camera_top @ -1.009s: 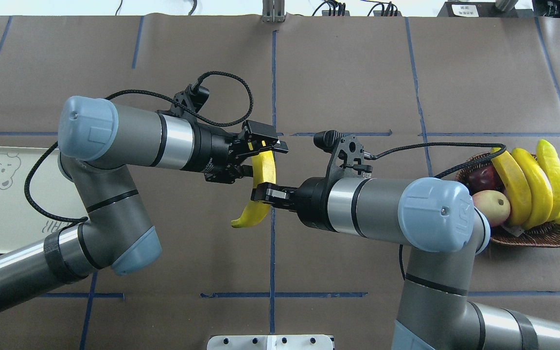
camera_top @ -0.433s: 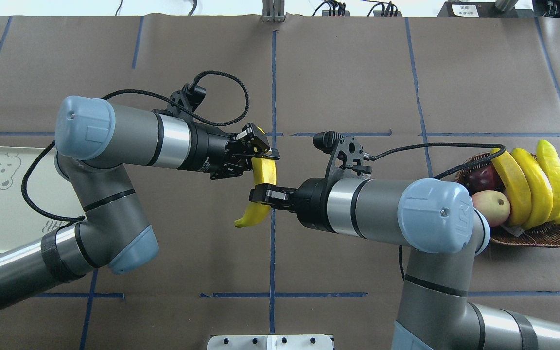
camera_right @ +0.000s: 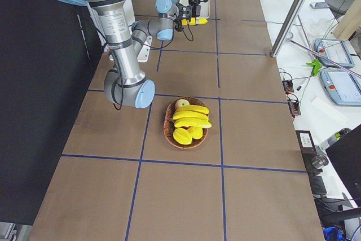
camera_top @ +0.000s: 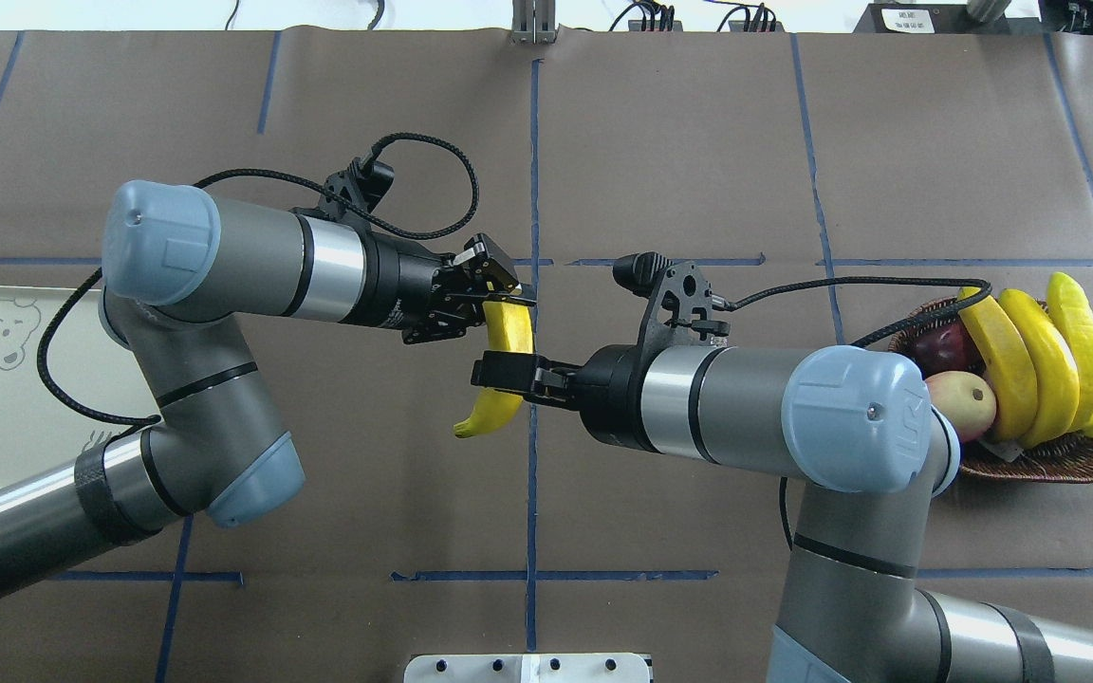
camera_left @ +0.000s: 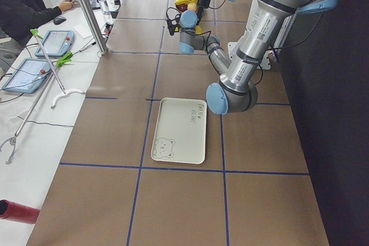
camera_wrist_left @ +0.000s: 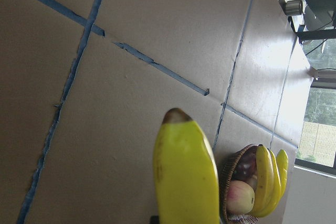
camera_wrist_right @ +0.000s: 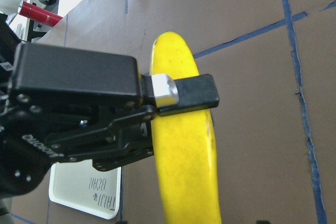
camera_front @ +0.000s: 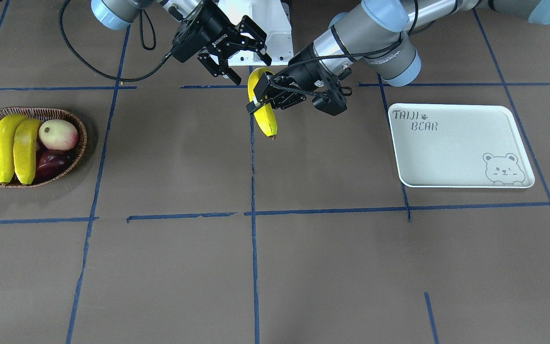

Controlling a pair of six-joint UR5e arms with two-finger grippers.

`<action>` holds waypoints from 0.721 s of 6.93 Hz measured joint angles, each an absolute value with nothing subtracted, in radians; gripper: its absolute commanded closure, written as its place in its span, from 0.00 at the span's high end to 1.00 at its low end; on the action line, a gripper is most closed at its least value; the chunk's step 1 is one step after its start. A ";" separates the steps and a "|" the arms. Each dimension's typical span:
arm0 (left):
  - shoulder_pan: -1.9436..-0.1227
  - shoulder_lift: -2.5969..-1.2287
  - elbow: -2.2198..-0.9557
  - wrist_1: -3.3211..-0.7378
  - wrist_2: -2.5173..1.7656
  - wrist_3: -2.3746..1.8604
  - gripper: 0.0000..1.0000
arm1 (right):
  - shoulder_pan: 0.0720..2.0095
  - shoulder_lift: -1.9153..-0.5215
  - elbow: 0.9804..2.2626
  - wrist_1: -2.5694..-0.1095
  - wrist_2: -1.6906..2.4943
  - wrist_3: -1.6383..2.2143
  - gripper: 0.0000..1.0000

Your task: Transfer all bananas from basket to plate

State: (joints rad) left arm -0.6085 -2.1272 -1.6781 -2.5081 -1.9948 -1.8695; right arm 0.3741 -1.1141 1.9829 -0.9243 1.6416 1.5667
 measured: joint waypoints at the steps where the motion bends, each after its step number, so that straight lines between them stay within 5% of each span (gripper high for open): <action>1: -0.630 -2.103 -1.682 -2.449 -1.997 -1.855 0.00 | 0.380 -1.118 1.998 -0.930 1.644 1.566 1.00; 5: -0.813 -1.702 -1.748 -2.341 -2.024 -1.352 0.00 | 0.464 -1.153 2.097 -1.162 1.672 1.543 1.00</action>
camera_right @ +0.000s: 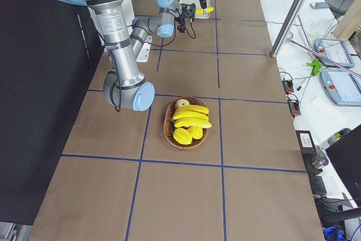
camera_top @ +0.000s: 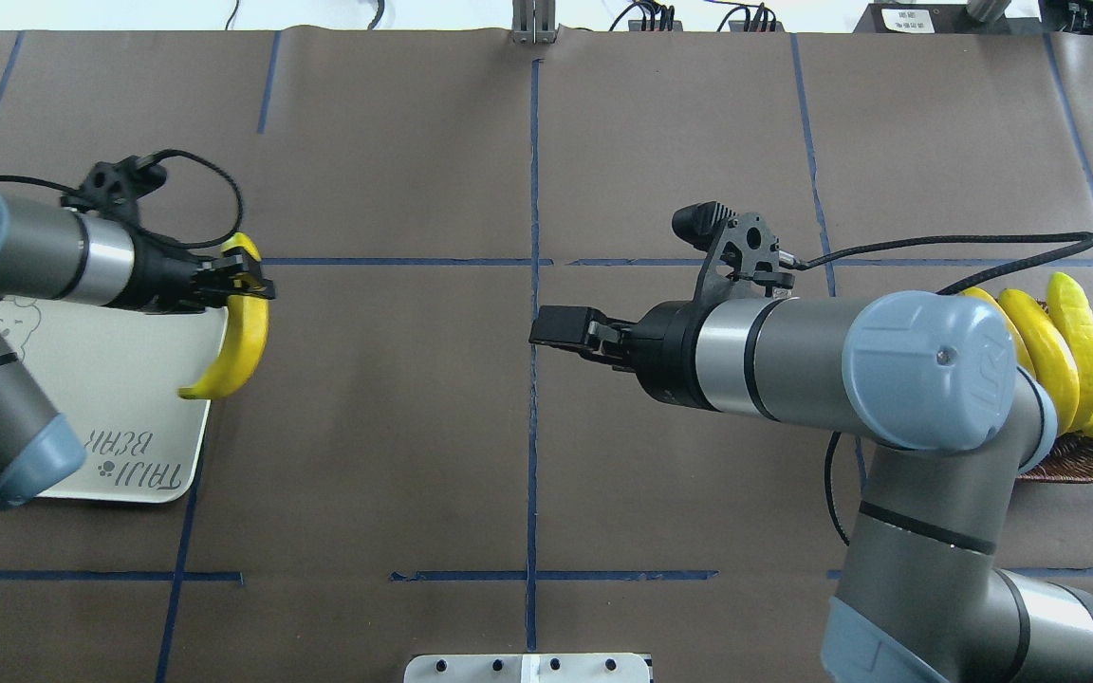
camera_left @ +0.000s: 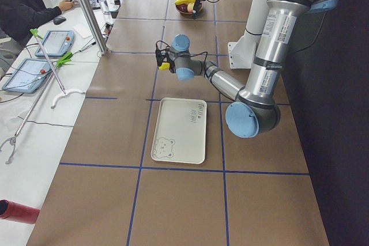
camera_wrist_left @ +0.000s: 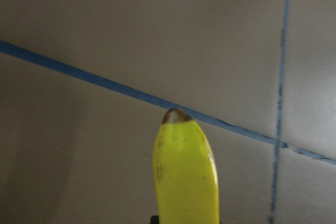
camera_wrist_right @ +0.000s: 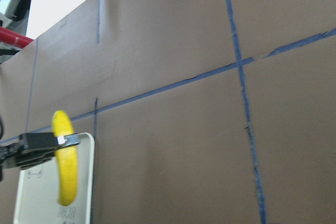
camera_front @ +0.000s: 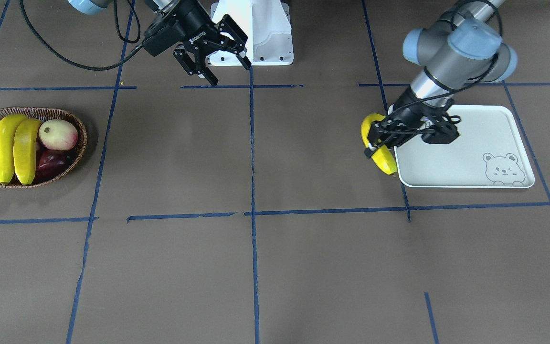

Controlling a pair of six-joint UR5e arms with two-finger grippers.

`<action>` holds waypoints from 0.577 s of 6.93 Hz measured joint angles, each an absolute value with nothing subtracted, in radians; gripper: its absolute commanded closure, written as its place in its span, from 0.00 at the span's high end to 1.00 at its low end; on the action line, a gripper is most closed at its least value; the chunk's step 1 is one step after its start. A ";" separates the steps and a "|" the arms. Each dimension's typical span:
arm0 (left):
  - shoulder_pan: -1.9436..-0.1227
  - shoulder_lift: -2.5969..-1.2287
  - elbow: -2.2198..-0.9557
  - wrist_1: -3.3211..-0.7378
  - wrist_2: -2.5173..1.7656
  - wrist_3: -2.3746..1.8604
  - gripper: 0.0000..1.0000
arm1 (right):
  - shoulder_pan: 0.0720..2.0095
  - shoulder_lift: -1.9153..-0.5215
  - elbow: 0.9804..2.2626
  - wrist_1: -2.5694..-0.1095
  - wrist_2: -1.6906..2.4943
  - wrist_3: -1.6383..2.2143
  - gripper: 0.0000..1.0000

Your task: Transfer all bananas from basket to plate

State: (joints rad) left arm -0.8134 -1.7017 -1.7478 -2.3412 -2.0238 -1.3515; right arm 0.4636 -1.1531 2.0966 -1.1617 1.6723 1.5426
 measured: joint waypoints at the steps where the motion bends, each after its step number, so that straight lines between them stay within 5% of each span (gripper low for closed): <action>1: -0.865 -1.587 -1.747 -2.342 -2.033 -1.195 0.00 | 0.503 -1.159 2.110 -1.246 1.709 1.492 1.00; 4: -0.948 -1.421 -1.724 -2.347 -2.031 -0.957 0.01 | 0.569 -1.205 2.120 -1.337 1.766 1.389 1.00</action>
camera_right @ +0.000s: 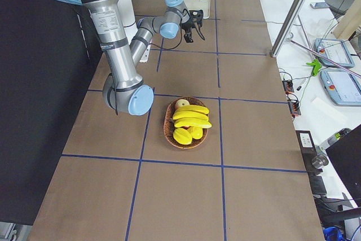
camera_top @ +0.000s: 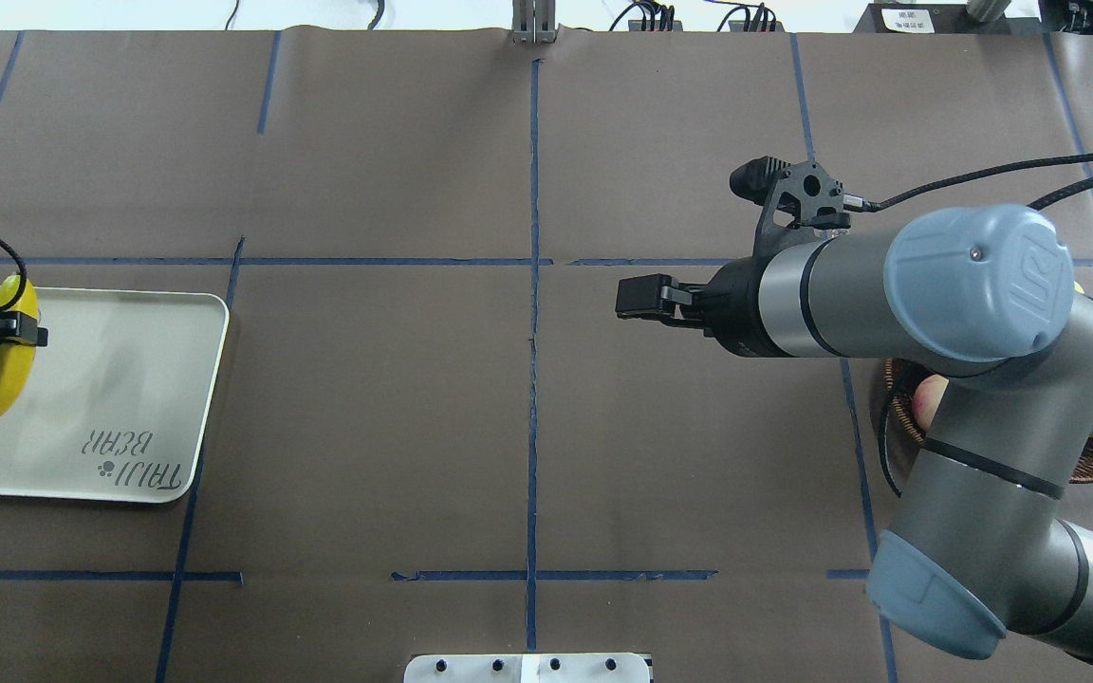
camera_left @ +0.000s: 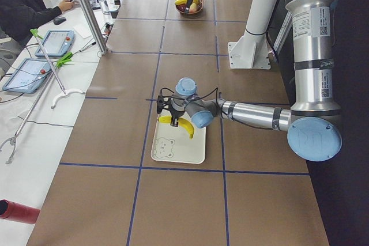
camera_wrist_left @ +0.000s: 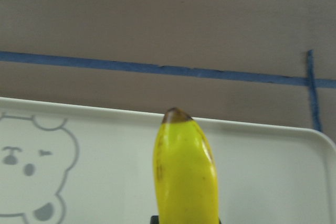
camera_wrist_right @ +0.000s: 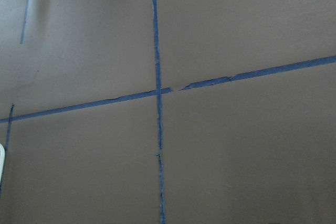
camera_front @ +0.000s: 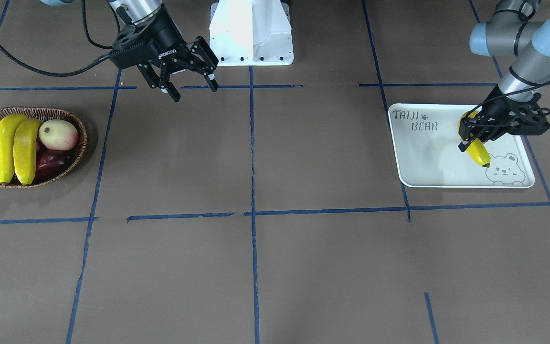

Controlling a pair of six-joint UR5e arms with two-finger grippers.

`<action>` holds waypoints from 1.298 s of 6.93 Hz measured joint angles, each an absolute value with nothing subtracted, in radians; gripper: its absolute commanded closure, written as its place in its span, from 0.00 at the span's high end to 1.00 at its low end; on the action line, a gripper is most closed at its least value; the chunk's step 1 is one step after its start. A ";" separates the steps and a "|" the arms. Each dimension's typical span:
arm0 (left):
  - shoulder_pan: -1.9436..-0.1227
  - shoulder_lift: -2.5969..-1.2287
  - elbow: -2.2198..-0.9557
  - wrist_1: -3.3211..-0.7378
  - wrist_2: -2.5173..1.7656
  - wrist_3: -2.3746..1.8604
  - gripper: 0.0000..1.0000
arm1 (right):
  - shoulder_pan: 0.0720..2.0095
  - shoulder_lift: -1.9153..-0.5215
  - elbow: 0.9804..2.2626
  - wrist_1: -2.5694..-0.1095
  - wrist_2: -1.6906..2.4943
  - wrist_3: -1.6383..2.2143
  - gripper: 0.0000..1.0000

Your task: Transfer all bananas from basket to plate

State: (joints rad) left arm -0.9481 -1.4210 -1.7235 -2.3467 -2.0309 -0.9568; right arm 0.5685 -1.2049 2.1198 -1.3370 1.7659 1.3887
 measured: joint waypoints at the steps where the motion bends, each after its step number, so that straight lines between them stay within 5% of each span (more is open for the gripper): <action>1: -0.952 -1.412 -1.711 -2.348 -2.029 -0.943 0.22 | 0.579 -1.227 2.120 -1.341 1.769 1.363 1.00; 2: -0.953 -1.410 -1.698 -2.350 -2.028 -0.935 0.99 | 0.592 -1.252 2.121 -1.343 1.776 1.329 1.00; 9: -0.956 -1.418 -1.707 -2.350 -2.057 -0.882 1.00 | 0.794 -1.518 2.145 -1.326 1.949 0.953 1.00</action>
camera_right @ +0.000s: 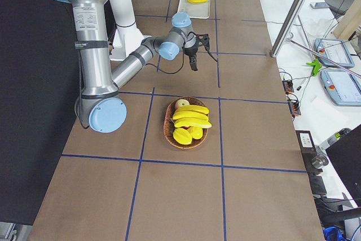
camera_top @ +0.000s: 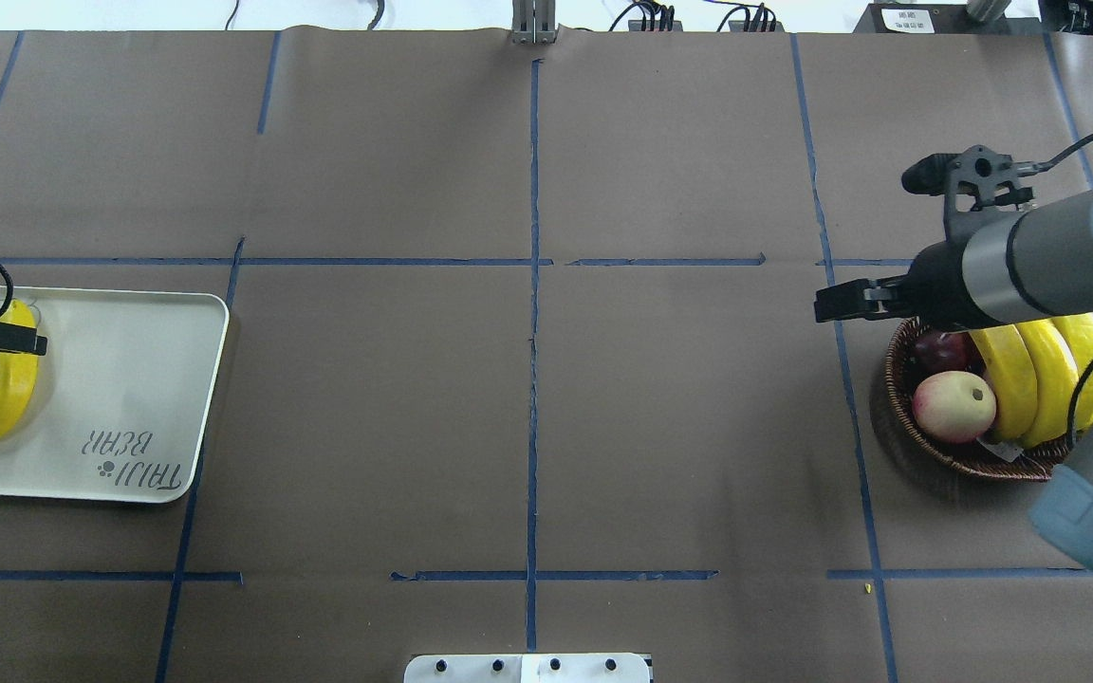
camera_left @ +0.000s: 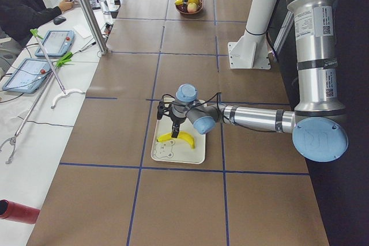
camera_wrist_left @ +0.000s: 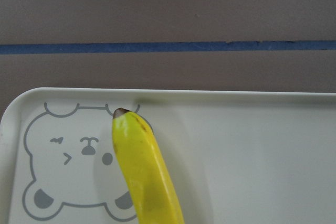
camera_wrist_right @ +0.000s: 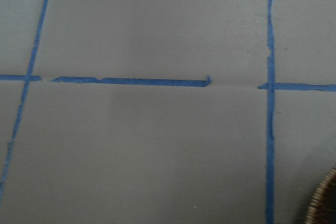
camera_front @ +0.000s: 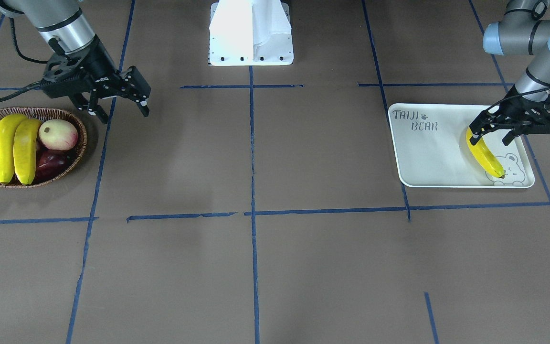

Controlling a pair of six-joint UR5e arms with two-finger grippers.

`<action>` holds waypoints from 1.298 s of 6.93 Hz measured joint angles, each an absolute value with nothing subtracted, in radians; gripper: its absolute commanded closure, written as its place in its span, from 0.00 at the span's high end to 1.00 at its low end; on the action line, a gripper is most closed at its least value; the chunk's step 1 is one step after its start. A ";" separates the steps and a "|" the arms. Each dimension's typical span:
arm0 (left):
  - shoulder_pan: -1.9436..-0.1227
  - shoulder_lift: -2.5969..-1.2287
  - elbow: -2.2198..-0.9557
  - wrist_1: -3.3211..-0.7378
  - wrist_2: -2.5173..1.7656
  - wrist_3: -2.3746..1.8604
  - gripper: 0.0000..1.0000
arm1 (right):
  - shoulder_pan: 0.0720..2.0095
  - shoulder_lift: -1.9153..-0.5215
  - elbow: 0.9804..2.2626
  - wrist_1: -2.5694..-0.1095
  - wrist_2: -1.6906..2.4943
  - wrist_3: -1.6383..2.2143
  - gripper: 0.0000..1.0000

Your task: Transfer all bananas from basket to plate

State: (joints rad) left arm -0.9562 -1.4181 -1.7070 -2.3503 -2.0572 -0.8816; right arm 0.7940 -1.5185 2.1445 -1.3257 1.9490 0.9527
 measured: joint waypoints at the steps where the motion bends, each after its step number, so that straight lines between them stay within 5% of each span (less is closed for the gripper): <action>1: -0.957 -1.421 -1.719 -2.349 -2.079 -0.888 1.00 | 0.843 -1.596 2.148 -1.301 1.979 0.852 1.00; 4: -0.956 -1.426 -1.754 -2.346 -2.100 -0.937 1.00 | 0.954 -1.801 2.124 -1.168 2.054 0.722 0.99; 7: -0.954 -1.429 -1.758 -2.343 -2.101 -0.946 1.00 | 0.979 -1.849 2.044 -1.152 2.066 0.716 0.72; 9: -0.954 -1.431 -1.758 -2.342 -2.101 -0.946 1.00 | 0.979 -1.853 2.024 -1.155 2.071 0.722 0.63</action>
